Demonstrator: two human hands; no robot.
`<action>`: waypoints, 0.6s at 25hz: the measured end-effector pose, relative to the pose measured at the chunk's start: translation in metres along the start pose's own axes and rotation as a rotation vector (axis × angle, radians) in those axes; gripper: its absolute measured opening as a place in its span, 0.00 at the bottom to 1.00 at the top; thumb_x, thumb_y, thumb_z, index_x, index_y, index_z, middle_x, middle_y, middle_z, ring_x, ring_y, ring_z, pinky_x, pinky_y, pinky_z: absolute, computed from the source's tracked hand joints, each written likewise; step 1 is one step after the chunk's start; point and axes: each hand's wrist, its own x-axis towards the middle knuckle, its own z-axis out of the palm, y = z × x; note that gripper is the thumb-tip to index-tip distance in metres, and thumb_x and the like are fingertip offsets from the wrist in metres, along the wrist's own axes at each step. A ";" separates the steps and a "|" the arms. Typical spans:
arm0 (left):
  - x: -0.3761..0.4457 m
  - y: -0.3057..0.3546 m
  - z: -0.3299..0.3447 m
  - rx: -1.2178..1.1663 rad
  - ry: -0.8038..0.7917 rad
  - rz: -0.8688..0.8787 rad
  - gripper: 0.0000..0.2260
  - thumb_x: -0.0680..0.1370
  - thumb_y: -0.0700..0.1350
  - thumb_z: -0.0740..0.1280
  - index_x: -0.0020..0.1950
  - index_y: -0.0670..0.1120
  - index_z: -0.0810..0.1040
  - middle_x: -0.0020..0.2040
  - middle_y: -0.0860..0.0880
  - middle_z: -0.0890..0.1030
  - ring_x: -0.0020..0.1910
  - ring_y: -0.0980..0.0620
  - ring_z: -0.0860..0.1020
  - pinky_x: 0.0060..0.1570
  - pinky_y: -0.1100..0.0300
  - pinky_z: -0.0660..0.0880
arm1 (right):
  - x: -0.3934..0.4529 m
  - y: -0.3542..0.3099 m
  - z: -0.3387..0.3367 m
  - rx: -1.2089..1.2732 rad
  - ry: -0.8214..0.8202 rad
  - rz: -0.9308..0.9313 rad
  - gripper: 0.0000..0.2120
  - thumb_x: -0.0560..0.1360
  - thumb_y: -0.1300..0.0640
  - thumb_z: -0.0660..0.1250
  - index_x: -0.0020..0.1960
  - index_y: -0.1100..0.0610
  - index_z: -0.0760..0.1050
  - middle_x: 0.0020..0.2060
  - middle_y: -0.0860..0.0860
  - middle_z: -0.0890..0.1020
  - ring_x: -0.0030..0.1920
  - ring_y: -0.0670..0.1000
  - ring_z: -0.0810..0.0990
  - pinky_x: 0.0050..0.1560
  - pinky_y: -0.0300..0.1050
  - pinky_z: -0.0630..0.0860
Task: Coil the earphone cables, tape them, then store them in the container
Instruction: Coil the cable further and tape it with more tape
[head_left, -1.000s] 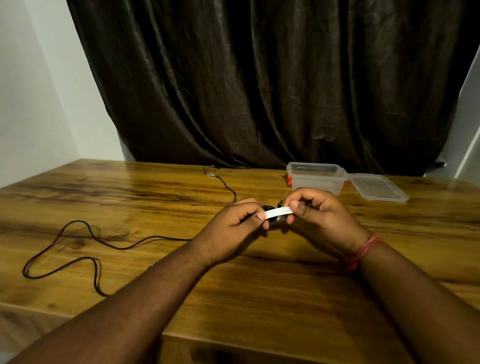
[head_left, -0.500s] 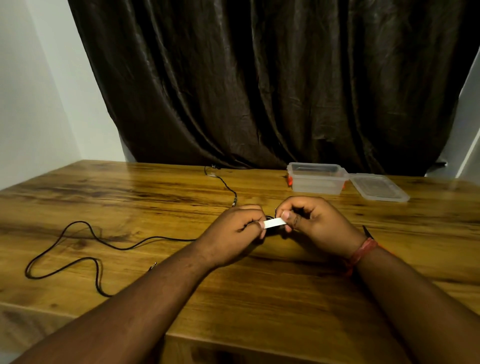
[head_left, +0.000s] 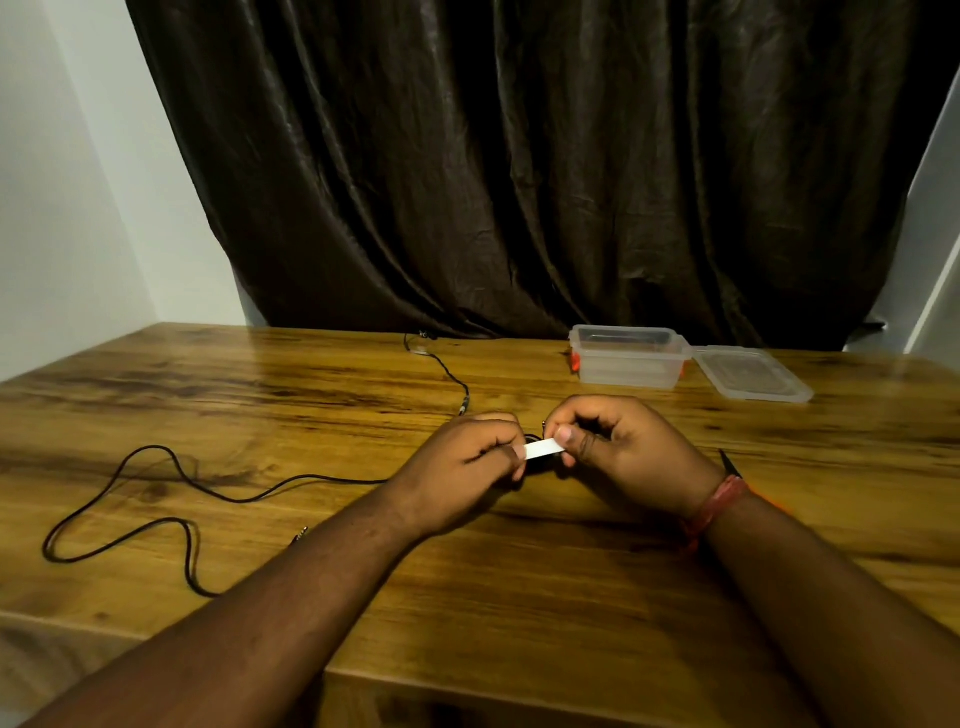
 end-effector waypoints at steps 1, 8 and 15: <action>0.000 -0.001 0.001 0.016 0.008 -0.003 0.11 0.77 0.42 0.61 0.35 0.45 0.76 0.37 0.46 0.78 0.35 0.57 0.73 0.36 0.58 0.67 | 0.000 -0.001 0.000 -0.001 -0.002 0.006 0.08 0.81 0.58 0.63 0.46 0.57 0.79 0.34 0.53 0.80 0.40 0.59 0.80 0.43 0.49 0.77; 0.001 -0.002 0.000 0.061 0.018 -0.029 0.10 0.75 0.42 0.61 0.35 0.52 0.74 0.38 0.50 0.75 0.38 0.52 0.73 0.38 0.52 0.70 | 0.000 -0.004 0.001 -0.167 -0.039 -0.012 0.05 0.78 0.57 0.68 0.48 0.53 0.82 0.40 0.50 0.83 0.43 0.50 0.79 0.46 0.47 0.74; 0.000 -0.002 0.000 0.110 0.000 -0.024 0.10 0.76 0.45 0.60 0.36 0.51 0.75 0.39 0.50 0.76 0.40 0.51 0.75 0.40 0.47 0.72 | -0.001 -0.007 -0.002 -0.268 -0.029 -0.037 0.03 0.77 0.57 0.69 0.48 0.52 0.83 0.40 0.43 0.82 0.45 0.44 0.78 0.47 0.44 0.74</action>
